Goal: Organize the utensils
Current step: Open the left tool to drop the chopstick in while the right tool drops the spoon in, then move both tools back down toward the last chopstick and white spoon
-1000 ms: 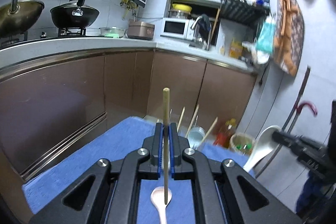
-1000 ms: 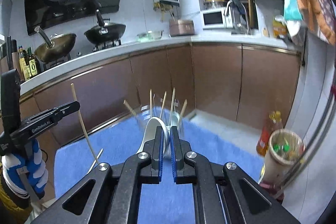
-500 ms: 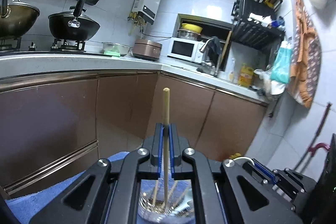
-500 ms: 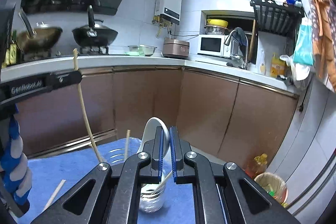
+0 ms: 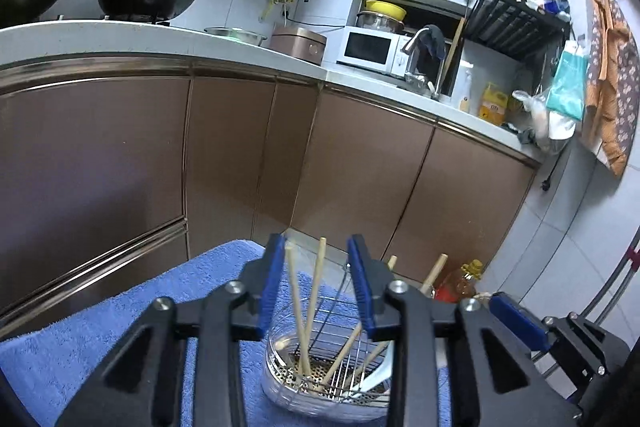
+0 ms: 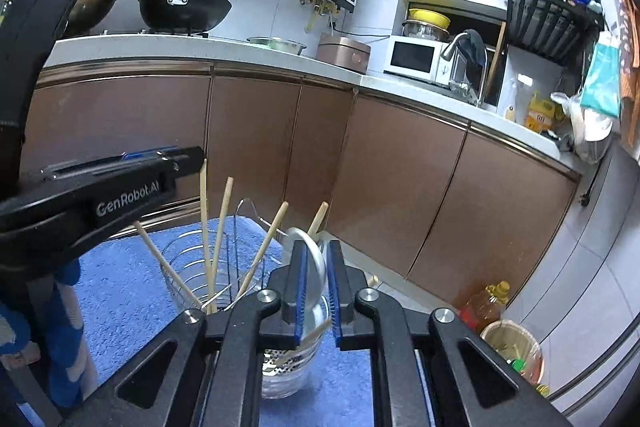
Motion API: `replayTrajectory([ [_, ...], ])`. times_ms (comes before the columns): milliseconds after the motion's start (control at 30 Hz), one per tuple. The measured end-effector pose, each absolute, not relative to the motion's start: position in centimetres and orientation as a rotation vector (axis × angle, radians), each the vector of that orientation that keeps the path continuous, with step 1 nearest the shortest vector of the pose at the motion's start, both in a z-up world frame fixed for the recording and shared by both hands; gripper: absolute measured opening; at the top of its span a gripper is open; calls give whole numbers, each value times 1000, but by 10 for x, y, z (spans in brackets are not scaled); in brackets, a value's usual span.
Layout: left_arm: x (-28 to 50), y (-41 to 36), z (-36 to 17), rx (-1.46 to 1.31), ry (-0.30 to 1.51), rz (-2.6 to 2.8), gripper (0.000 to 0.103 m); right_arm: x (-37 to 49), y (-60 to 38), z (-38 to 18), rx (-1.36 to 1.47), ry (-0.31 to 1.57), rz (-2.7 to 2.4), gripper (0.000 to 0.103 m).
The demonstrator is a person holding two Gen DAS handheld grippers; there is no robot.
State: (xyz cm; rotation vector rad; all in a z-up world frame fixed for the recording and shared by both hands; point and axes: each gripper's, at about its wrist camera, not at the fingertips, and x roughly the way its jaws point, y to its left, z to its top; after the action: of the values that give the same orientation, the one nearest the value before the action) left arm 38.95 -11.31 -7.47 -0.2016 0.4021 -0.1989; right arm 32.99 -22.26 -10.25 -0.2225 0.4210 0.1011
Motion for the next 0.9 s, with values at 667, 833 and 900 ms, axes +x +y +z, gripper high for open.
replayTrajectory([
  [667,220,-96,-30,-27,315,-122,45,187,-254,-53,-6,377,137,38],
  [833,179,-95,-30,40,328,-109,52,151,-258,-50,26,385,137,40],
  [900,165,-93,-29,51,332,-106,53,140,-258,-48,34,390,138,40],
])
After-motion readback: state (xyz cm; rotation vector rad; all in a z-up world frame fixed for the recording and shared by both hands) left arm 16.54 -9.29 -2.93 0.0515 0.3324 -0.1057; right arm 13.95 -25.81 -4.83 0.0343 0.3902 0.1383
